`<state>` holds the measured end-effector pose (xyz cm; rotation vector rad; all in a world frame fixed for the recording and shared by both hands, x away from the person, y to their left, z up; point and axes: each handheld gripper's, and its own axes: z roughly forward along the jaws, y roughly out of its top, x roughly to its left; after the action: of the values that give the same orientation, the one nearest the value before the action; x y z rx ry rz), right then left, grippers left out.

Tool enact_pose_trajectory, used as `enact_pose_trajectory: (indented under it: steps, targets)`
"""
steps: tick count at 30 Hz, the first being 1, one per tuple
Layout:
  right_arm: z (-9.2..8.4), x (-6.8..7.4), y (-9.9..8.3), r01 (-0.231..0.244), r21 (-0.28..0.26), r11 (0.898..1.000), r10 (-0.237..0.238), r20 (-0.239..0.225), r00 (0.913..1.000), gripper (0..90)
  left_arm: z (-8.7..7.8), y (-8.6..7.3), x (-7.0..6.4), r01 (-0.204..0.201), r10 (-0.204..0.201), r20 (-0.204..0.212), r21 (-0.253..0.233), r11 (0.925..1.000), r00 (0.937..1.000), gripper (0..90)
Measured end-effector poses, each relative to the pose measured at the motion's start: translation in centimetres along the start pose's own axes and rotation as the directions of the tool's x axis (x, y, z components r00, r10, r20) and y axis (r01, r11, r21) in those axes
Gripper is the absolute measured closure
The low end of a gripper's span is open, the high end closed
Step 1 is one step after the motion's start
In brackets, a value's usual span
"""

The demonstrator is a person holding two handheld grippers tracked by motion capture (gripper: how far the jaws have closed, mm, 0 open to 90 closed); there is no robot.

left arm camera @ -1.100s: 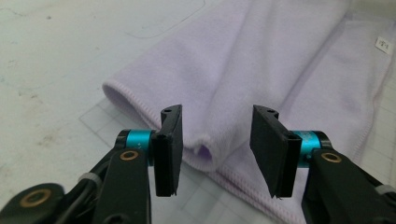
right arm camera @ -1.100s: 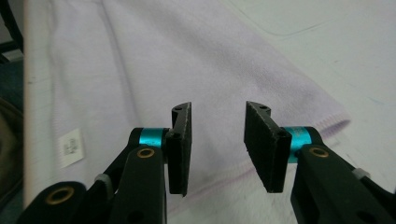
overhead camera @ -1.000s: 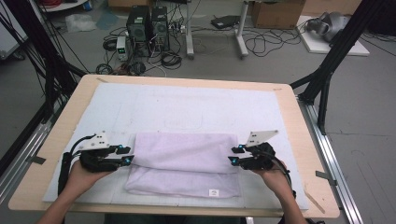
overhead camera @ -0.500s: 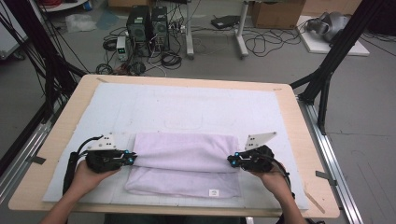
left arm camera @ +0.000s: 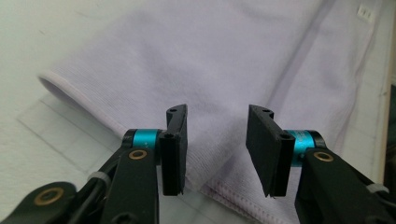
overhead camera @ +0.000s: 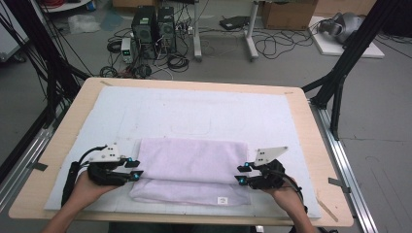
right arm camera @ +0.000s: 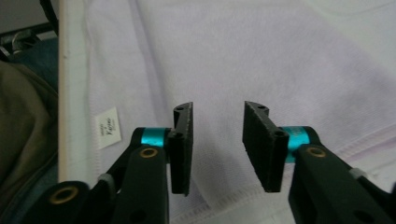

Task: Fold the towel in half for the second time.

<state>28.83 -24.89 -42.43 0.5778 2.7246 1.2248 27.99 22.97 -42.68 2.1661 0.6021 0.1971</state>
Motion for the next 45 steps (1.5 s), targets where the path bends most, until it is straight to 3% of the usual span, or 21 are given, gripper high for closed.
enact_pose_trajectory:
  steps: [3,5,9,11,17,22,26,28,32,39,45]
  targets:
    - [1.1,0.1,-0.6,-0.002,0.038,0.999,0.002,-0.016,0.9999,57.7,0.9,-0.7,-0.2,-0.011,0.011,0.0,0.037,0.9993,0.9999,55.5]
    - [1.3,0.0,-0.8,-0.006,0.022,1.0,0.006,-0.014,0.9999,59.4,1.1,-1.0,-0.4,-0.031,0.032,-0.027,0.024,0.9992,0.9991,58.4]
    - [1.3,0.0,-0.8,0.0,0.022,1.0,0.0,-0.017,0.9999,77.6,1.1,-0.9,-0.4,-0.027,0.027,-0.04,0.021,0.9994,0.9988,79.3]
    - [1.2,-0.2,-0.7,-0.002,0.023,1.0,0.003,-0.03,0.9996,82.6,1.0,-0.5,-0.4,-0.035,0.036,-0.038,0.023,0.9991,0.9986,83.5]
    - [-1.5,0.0,0.9,0.01,-0.058,0.998,-0.011,-0.016,0.9998,84.2,-1.8,1.1,-0.9,-0.049,0.047,-0.04,-0.039,0.9981,0.9981,84.4]
    - [-4.2,1.4,2.2,0.05,-0.117,0.992,-0.052,-0.014,0.9986,84.4,-4.1,1.5,-2.5,-0.075,0.073,-0.028,-0.08,0.994,0.9969,84.6]
    - [-4.3,3.3,1.3,0.065,-0.084,0.994,-0.069,-0.049,0.9964,84.4,-4.0,-0.2,-4.4,-0.086,0.087,0.021,-0.039,0.9955,0.996,83.9]
    - [-3.8,3.9,0.3,0.043,-0.067,0.997,-0.049,-0.1,0.9937,83.4,-3.5,-1.2,-4.9,-0.072,0.072,0.054,-0.008,0.9974,0.9959,78.2]
    - [-3.2,3.8,-0.6,0.002,-0.071,0.997,-0.01,-0.121,0.9925,73.9,-3.4,-1.6,-4.3,-0.039,0.04,0.048,-0.008,0.9992,0.9981,61.5]
    - [-2.6,1.6,1.3,-0.003,-0.105,0.995,-0.002,-0.053,0.9986,65.0,-3.4,0.4,-2.1,-0.021,0.019,-0.022,-0.087,0.996,0.9996,57.6]
    - [-1.3,-0.8,2.1,-0.028,-0.075,0.997,0.031,0.039,0.9988,58.3,-2.2,1.4,0.1,-0.001,-0.01,-0.096,-0.106,0.9944,0.9953,55.8]
